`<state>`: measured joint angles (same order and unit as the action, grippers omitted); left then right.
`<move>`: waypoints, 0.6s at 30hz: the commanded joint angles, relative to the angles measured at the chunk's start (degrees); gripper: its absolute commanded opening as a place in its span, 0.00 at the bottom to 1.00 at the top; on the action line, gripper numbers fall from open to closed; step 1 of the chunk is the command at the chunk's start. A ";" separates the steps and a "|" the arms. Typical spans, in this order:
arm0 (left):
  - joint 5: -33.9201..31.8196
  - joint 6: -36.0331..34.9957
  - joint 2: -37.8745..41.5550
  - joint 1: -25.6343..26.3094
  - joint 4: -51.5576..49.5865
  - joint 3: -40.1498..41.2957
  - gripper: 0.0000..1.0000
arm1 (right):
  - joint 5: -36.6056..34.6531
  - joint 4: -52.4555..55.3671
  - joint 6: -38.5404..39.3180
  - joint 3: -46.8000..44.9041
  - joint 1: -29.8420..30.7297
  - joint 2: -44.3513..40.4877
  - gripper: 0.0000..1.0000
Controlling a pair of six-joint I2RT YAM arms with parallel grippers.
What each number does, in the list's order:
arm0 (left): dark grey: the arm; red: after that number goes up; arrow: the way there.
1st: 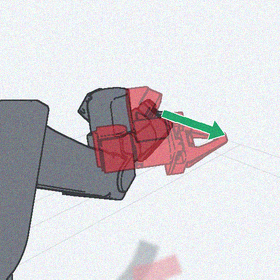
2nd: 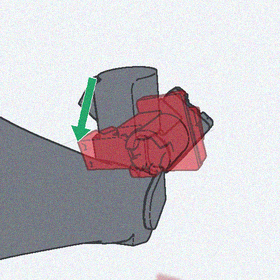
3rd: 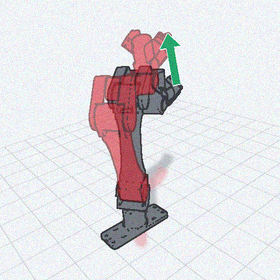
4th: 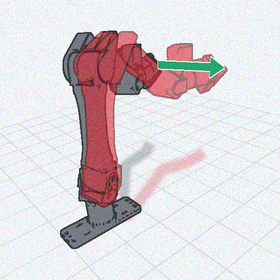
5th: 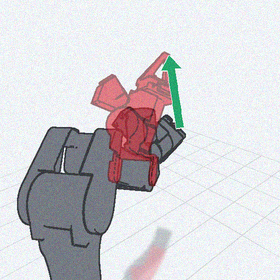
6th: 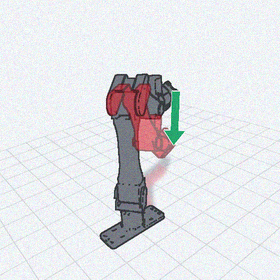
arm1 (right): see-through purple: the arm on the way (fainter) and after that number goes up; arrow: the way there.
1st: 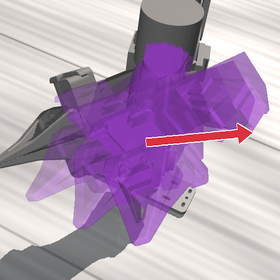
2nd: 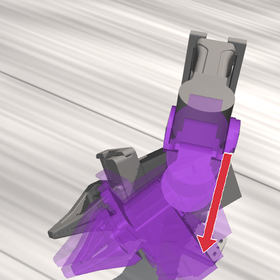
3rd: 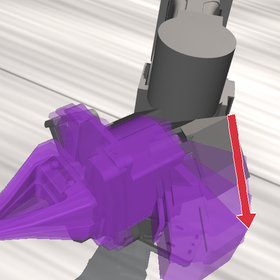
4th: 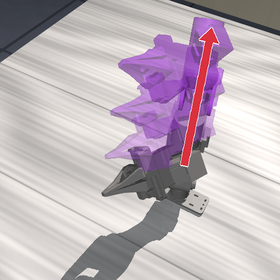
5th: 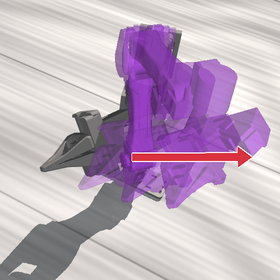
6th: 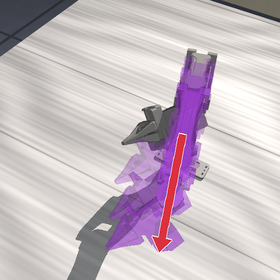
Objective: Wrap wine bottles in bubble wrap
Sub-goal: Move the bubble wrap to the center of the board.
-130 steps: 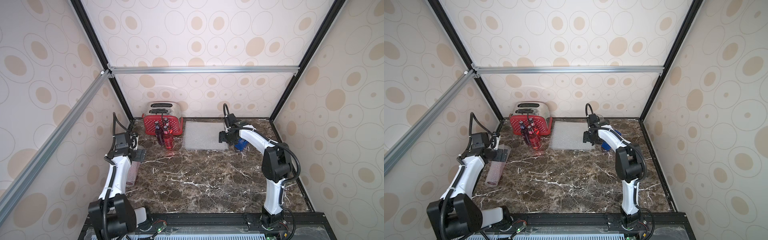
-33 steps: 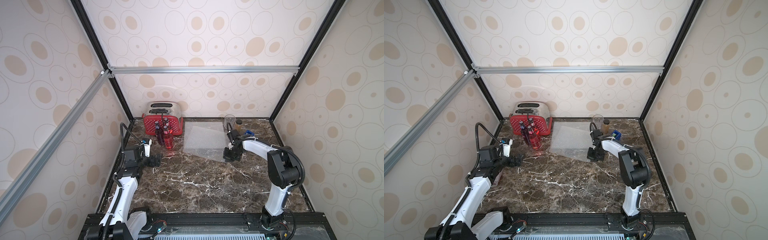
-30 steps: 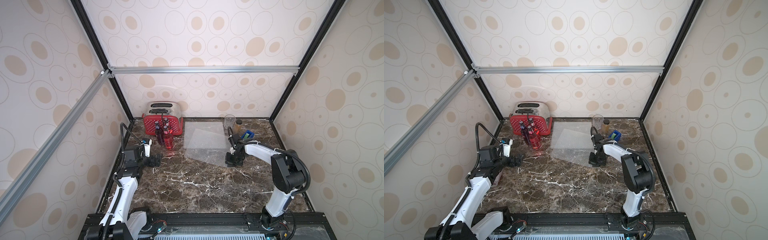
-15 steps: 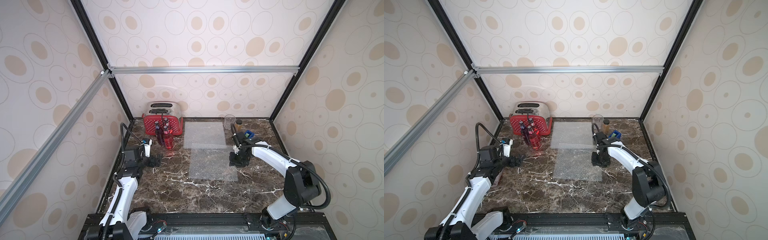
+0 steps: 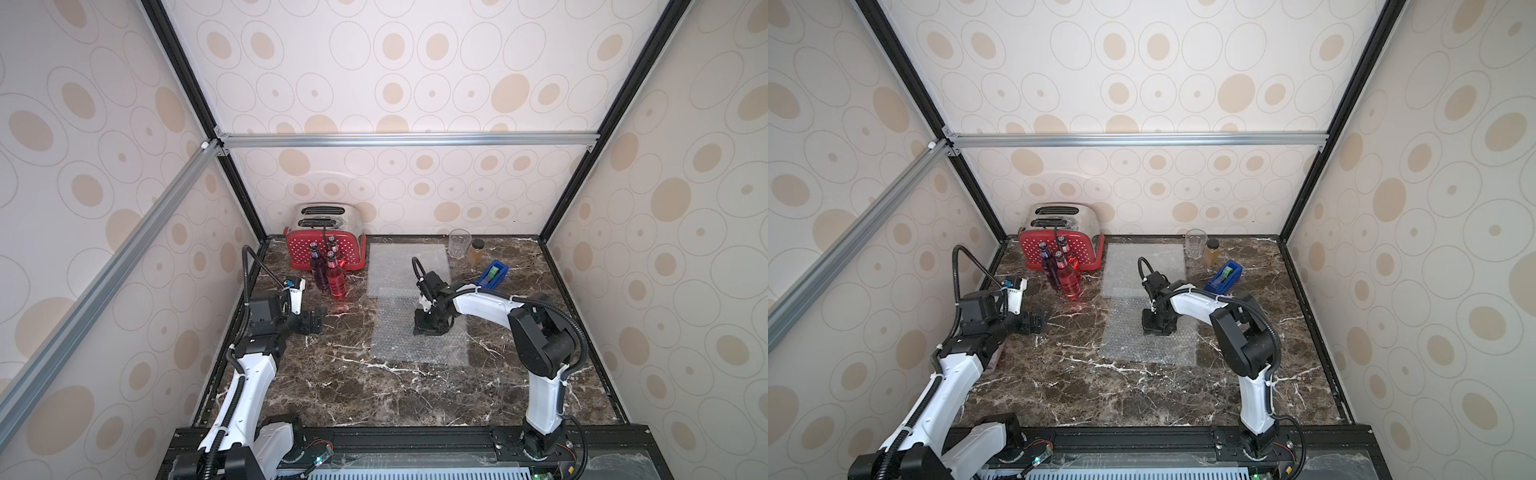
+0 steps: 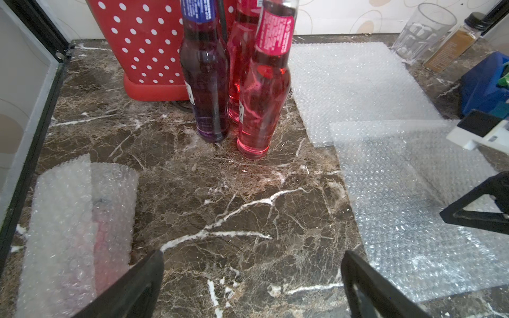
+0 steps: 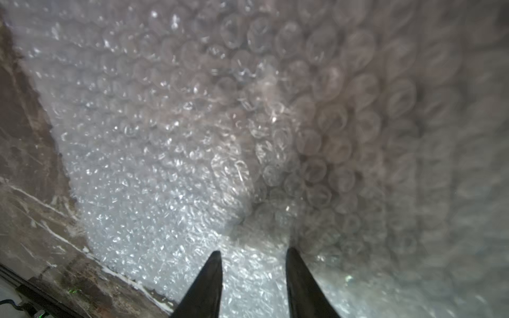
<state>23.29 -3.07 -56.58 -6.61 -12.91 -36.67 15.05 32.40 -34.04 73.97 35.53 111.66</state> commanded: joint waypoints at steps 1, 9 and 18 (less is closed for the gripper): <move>0.97 -1.32 0.15 0.36 -0.35 -1.92 0.99 | 0.98 -0.70 -2.85 -4.21 1.37 0.23 0.40; 0.99 -1.54 0.25 0.46 -0.79 -2.26 1.00 | 0.68 -0.76 -2.21 -5.50 2.53 0.23 0.38; 1.23 -0.78 0.40 0.70 -2.26 -4.66 0.99 | -0.82 0.81 -5.21 -5.15 3.67 -2.51 0.40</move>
<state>23.88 -3.20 -56.55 -6.48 -13.96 -38.04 15.53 28.27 -38.00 70.00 38.33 109.23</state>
